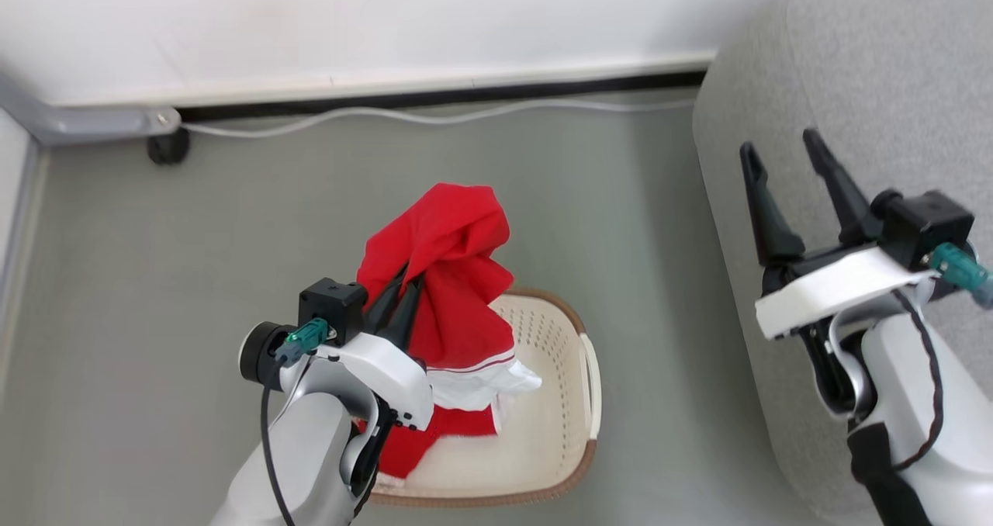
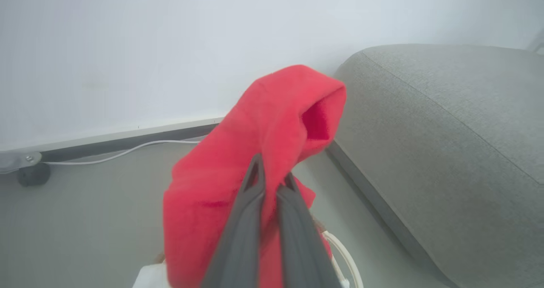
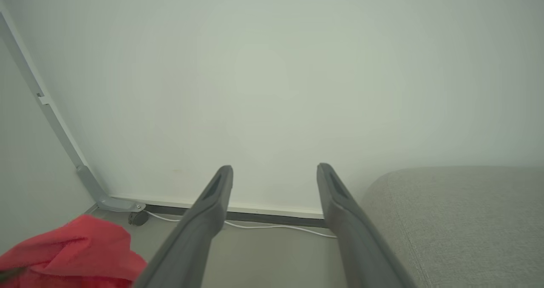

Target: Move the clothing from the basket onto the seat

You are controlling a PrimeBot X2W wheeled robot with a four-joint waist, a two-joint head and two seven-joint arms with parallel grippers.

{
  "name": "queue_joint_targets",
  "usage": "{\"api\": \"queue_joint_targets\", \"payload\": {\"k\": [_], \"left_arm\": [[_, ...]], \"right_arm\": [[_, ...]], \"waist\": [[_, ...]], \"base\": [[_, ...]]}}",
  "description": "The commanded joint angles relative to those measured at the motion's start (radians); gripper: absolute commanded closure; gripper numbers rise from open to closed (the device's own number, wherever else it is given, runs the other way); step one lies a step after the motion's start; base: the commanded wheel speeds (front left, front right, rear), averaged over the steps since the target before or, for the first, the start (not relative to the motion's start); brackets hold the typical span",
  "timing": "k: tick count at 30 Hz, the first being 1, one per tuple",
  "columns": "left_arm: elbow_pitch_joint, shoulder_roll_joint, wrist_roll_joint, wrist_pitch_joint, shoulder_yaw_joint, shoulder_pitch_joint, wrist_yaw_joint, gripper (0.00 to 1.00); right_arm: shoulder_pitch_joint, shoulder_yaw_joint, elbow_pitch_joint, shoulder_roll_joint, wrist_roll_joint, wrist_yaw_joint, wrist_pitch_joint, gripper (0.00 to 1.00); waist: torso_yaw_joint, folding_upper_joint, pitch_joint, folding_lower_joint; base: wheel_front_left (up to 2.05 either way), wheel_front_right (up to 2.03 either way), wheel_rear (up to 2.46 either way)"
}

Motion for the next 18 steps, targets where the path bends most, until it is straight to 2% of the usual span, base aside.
{"api": "queue_joint_targets", "payload": {"k": [1,8,18], "left_arm": [[-0.035,0.012,0.013,-0.013,0.037,-0.001,-0.007,1.0],[-0.182,0.012,0.072,-0.013,0.11,0.033,-0.028,1.0],[-0.425,0.012,0.11,-0.013,0.156,-0.011,-0.047,1.0]], "right_arm": [[0.018,0.014,-0.019,0.004,0.003,0.004,-0.006,0.0],[0.07,0.015,0.003,0.02,0.001,0.004,-0.006,0.0],[0.094,0.015,0.009,0.028,-0.001,0.004,-0.006,0.0]], "waist": [[0.018,0.0,-0.038,0.0],[0.03,0.0,-0.102,0.0],[0.031,0.0,-0.119,0.0]], "base": [[0.0,0.0,0.0],[0.0,0.0,0.0],[0.0,0.0,0.0]]}}
